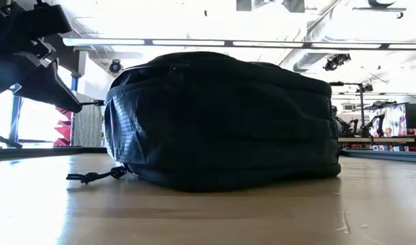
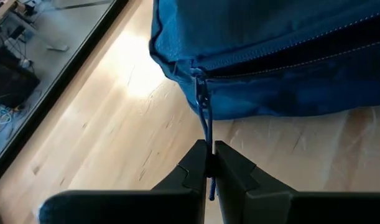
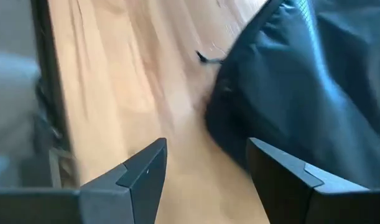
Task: Unpack backpack
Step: Open the black backpack
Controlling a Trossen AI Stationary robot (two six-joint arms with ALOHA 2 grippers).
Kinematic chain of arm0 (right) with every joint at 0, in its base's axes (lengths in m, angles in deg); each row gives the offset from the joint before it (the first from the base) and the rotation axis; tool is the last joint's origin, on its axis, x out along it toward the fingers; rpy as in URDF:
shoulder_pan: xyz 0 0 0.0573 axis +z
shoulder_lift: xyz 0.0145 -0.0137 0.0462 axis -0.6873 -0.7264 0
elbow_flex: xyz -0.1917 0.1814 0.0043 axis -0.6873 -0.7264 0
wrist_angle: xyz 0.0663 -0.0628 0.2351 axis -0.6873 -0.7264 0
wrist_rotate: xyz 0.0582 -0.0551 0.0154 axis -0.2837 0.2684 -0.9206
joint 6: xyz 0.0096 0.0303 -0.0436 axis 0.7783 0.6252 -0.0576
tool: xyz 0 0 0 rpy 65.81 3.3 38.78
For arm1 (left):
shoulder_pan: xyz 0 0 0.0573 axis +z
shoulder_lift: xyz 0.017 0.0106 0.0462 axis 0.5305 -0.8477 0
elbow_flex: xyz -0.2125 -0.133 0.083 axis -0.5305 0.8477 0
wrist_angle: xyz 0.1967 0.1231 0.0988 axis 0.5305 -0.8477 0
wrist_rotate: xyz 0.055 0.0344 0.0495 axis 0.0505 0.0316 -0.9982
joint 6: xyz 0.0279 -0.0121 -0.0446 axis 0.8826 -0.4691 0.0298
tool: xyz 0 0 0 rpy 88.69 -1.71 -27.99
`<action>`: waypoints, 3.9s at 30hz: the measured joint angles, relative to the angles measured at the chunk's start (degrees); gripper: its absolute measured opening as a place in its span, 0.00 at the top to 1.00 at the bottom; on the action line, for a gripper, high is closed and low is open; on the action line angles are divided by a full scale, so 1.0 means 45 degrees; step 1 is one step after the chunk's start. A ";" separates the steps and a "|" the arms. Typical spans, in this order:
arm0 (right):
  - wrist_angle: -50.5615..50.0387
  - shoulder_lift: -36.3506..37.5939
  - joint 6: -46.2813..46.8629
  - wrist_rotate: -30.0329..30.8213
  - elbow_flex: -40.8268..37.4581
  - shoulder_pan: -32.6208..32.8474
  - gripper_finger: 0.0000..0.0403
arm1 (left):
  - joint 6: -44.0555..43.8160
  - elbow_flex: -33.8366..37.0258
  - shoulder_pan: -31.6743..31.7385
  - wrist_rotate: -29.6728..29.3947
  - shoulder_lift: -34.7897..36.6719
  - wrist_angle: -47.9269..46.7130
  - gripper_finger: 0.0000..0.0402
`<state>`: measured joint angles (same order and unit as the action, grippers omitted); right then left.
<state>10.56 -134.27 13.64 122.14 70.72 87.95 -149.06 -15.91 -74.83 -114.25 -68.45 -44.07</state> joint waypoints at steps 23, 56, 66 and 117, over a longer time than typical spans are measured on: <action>-0.1496 -0.1343 0.3061 -0.0228 -0.0010 -0.2278 0.75 | 0.7531 -0.1127 -0.1447 0.2424 -0.0026 0.6372 0.56; -0.1147 -0.1355 0.2556 0.0955 -0.0831 -0.0840 0.71 | 2.3209 -0.1146 0.2441 0.1579 -0.3395 1.5462 0.77; -0.0569 -0.1073 0.2770 0.1485 -0.1458 -0.1090 0.62 | 2.2525 -0.1798 0.2254 0.0921 -0.3400 1.5463 0.97; -0.3405 0.0658 0.5091 0.0804 -0.2487 -0.1246 1.00 | 2.3922 -0.2016 0.0760 -0.0399 -0.3376 1.5758 1.00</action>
<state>-4.76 -131.31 36.54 125.76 59.53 82.34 -41.41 -24.98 -71.42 -116.04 -83.64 26.84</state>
